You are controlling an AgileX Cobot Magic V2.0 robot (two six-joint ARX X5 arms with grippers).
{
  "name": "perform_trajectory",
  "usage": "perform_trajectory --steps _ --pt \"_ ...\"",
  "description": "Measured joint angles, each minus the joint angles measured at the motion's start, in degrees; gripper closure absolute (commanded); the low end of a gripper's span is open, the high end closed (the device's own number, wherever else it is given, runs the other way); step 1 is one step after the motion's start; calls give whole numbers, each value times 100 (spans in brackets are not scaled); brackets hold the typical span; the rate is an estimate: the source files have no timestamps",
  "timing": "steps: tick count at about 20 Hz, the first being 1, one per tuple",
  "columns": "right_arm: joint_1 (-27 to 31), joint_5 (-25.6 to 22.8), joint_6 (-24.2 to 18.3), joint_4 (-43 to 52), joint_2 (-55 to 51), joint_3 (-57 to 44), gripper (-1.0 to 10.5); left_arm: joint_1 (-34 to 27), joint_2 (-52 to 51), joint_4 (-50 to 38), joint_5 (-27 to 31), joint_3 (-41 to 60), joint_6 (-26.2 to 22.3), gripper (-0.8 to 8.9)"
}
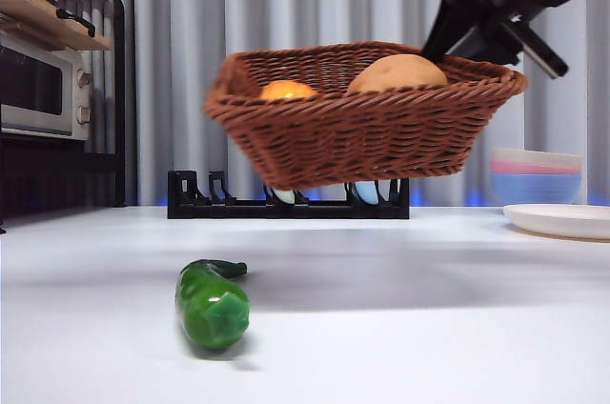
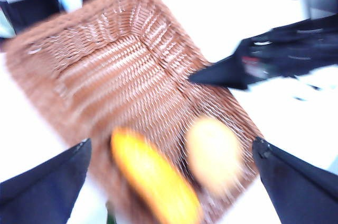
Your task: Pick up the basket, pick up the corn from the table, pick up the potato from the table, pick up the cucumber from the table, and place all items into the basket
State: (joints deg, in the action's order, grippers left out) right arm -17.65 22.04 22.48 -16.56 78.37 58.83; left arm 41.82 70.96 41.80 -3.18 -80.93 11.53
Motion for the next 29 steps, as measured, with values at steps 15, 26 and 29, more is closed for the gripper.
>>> perform_trajectory --steps 15,26,29 --pt "1040 442 -24 116 0 0 963 496 -175 0 0 3038 1292 311" --pt "1049 444 -72 116 0 0 963 243 1665 -1473 111 3069 1611 539" --pt "1049 446 -83 116 0 0 963 260 1711 -1445 334 3071 1379 821"
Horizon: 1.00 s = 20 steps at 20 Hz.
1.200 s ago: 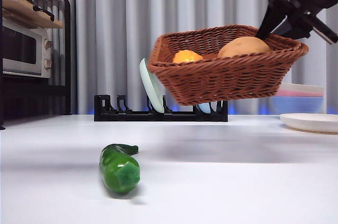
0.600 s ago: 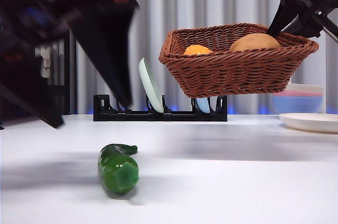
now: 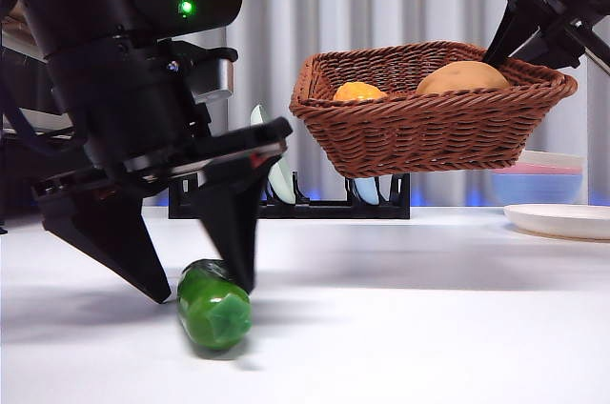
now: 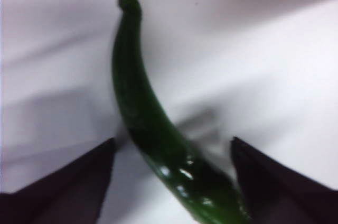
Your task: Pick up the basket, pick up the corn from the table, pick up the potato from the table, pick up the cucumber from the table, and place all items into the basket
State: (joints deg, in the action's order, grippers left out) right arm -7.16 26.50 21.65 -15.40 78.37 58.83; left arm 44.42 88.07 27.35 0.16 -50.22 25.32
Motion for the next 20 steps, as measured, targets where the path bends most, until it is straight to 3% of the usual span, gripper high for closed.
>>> perform_trajectory --steps 6,9,11,15,20 --pt "-24 -4 0 0 0 0 963 2 -133 1027 566 -24 -636 821" --pt "-111 -9 -48 -72 0 0 963 160 -839 1646 262 98 -748 821" --pt "-192 -15 -114 -249 2 0 963 321 -1836 1676 11 48 -699 821" --pt "-535 -55 -153 -262 4 0 963 374 -3370 1095 -13 -946 -470 821" --pt "-1261 -57 -144 -264 11 0 963 374 -2914 -74 678 -1974 -748 821"
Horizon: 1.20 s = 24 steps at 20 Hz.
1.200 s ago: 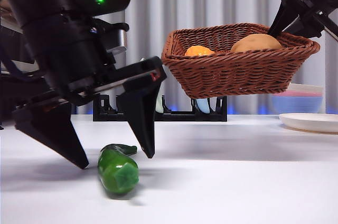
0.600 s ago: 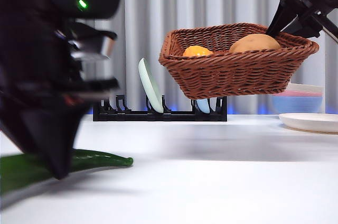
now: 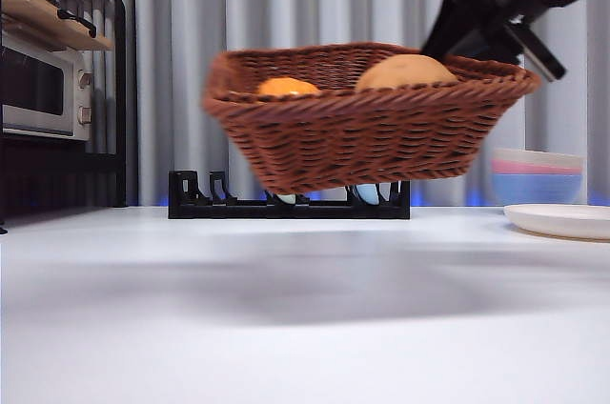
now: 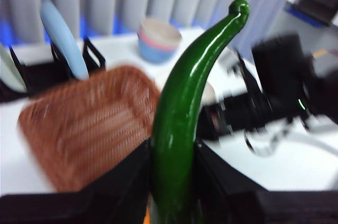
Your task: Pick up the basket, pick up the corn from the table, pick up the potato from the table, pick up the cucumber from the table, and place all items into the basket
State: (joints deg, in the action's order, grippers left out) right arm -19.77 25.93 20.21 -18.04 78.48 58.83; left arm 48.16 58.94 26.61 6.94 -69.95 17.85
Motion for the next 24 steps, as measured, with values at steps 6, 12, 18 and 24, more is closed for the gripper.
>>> perform_trajectory --steps 6,12,18,24 --pt "-540 0 127 0 0 0 963 -184 1587 -570 44 33 -85 813" --pt "-540 0 273 -2 2 0 963 -284 2236 -356 57 55 -90 270" --pt "-538 -131 297 -7 2 0 963 -284 2031 -7 52 -216 -105 273" --pt "-238 -538 435 195 551 9 963 -284 949 839 46 -1425 -402 279"
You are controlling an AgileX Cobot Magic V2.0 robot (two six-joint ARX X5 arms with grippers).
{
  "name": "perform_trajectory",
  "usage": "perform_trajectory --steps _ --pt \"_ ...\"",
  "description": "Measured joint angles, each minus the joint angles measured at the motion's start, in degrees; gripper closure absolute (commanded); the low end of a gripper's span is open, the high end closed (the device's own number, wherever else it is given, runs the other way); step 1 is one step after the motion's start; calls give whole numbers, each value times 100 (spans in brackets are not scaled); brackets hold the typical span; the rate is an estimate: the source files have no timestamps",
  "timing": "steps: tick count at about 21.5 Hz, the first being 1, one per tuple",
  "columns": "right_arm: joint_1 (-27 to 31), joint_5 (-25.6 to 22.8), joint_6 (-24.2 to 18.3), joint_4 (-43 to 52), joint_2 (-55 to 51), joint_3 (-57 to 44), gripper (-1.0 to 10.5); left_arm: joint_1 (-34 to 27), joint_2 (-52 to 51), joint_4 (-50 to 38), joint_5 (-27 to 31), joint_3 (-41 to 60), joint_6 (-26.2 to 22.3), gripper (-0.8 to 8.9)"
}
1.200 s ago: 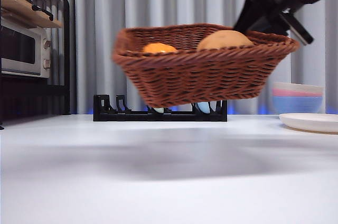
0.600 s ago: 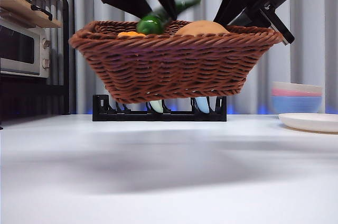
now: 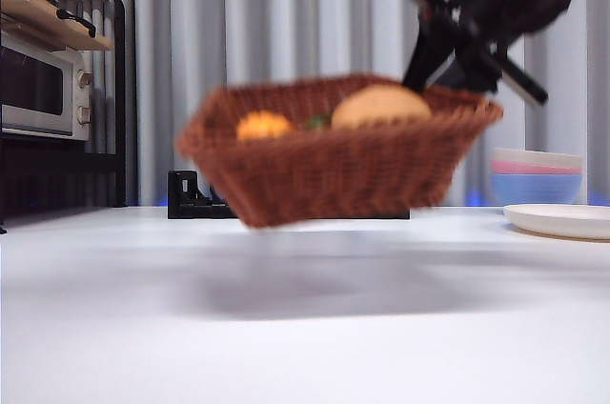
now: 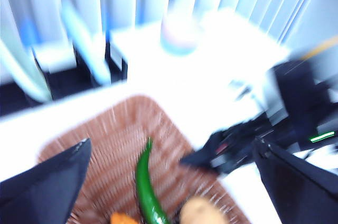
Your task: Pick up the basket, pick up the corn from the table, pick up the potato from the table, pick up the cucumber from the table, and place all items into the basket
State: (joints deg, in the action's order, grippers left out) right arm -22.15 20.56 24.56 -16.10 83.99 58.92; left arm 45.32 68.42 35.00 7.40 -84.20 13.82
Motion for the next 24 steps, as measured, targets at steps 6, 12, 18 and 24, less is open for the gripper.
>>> perform_trajectory --steps 6,12,18,24 --pt "4 289 286 -94 1134 0 859 0 -535 363 2 -227 -205 279" --pt "118 306 310 -380 684 0 443 0 -577 1158 754 -227 -664 314" --pt "289 304 -404 -651 -1064 24 859 -79 -505 2660 2079 -227 -1272 822" --pt "162 -367 -1617 -1464 -2247 46 959 -94 -881 2194 2083 306 -1329 823"
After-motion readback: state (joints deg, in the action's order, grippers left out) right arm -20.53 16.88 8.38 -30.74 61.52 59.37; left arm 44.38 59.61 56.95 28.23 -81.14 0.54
